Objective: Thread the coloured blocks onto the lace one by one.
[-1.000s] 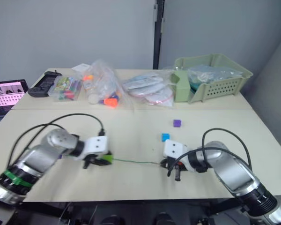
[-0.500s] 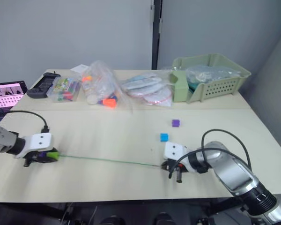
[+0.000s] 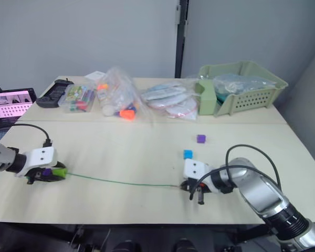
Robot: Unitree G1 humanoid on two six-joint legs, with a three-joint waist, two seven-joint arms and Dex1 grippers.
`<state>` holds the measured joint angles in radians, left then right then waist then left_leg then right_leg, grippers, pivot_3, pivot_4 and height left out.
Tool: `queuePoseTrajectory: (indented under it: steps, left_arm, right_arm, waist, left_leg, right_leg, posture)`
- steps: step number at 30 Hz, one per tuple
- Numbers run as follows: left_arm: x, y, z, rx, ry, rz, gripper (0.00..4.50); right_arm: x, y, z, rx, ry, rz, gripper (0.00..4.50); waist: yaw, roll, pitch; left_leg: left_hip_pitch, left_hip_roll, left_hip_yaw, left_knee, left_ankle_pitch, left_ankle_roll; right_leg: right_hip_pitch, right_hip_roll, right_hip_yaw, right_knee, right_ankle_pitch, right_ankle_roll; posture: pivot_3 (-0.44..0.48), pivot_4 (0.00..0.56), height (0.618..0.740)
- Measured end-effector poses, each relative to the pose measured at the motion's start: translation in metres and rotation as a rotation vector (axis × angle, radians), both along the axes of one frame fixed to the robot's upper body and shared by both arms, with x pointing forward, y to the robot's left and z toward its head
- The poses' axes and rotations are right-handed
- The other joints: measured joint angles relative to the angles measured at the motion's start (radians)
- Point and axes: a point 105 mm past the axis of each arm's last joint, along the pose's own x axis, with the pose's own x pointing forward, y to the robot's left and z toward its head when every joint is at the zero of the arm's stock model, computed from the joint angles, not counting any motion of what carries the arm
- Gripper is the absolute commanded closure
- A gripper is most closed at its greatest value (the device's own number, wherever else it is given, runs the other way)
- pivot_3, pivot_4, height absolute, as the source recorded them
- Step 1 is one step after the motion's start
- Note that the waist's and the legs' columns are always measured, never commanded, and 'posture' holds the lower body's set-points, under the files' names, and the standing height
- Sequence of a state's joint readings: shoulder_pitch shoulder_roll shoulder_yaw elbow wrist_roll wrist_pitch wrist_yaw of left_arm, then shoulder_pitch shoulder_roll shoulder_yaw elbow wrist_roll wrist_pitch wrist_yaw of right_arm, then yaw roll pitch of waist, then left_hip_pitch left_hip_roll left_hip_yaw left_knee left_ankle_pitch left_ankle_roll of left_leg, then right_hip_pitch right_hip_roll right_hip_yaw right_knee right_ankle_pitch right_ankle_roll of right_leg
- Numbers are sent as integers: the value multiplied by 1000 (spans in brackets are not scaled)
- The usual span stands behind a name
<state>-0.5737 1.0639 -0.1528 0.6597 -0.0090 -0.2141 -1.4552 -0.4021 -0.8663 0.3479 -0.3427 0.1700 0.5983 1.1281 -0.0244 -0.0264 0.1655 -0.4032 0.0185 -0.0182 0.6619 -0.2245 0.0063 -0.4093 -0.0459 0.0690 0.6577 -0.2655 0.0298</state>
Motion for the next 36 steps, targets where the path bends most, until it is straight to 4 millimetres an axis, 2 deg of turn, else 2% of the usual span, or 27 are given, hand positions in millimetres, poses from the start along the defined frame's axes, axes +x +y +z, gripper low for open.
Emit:
queuePoseTrajectory:
  steps: [3,6,8,12,14,19,21,25,28,36]
  left_arm:
    - [3,-28,24,-89,-4,-56,21]
    - [-2,-57,46,-173,1,-123,21]
    - [-8,-84,49,-226,2,-178,21]
    - [-21,-152,25,-375,46,-274,21]
    - [-22,-178,11,-421,45,-285,21]
    - [-21,-238,-7,-487,-4,-321,21]
    - [-26,-254,-15,-490,8,-348,21]
    - [-26,-260,-17,-472,17,-337,21]
    - [-25,-263,-16,-461,13,-347,826]
    - [-23,-270,-15,-455,-3,-356,3534]
  right_arm:
    - [1,5,2,15,-7,9,4500]
    - [0,8,1,20,-2,17,4500]
    - [0,12,0,27,8,15,4500]
    - [1,22,0,43,12,21,4500]
    - [2,23,1,42,9,18,4500]
    - [0,28,-2,29,26,20,4500]
    - [0,29,-2,28,25,18,4500]
    - [0,28,-3,23,34,2,4500]
    - [0,28,-2,22,32,2,4500]
    - [2,30,2,23,15,5,4500]
  waist:
    - [5,-3,1]
    - [5,-3,1]
    - [5,-3,1]
    - [6,-3,1]
    - [8,-3,1]
    - [13,-3,1]
    - [12,-3,1]
    - [8,-3,1]
    - [10,-3,1]
    - [11,-3,1]
  left_leg:
    - [-12,0,-1,6,0,0]
    - [-14,0,-2,7,0,0]
    - [-13,0,-3,7,0,0]
    - [-13,0,-3,8,0,0]
    - [-13,0,-4,10,0,0]
    - [-14,-2,-4,13,0,0]
    - [-15,-2,-5,13,0,0]
    - [-14,-1,-5,13,0,0]
    - [-14,-2,-5,14,0,0]
    - [-14,-2,-5,14,0,0]
  right_leg:
    - [-12,0,0,7,0,0]
    - [-13,0,0,7,0,0]
    - [-12,0,0,7,0,0]
    - [-12,1,0,7,0,0]
    - [-11,1,0,8,0,0]
    - [-10,1,0,8,1,1]
    - [-11,1,0,8,1,1]
    - [-11,2,0,9,1,1]
    - [-10,1,0,8,1,1]
    - [-10,1,0,8,1,1]
  posture:
    - [0,150,740]
    - [0,150,740]
    - [0,150,740]
    - [0,150,740]
    - [0,150,740]
    - [0,150,740]
    - [0,150,740]
    - [0,150,740]
    - [0,150,740]
    - [0,150,740]
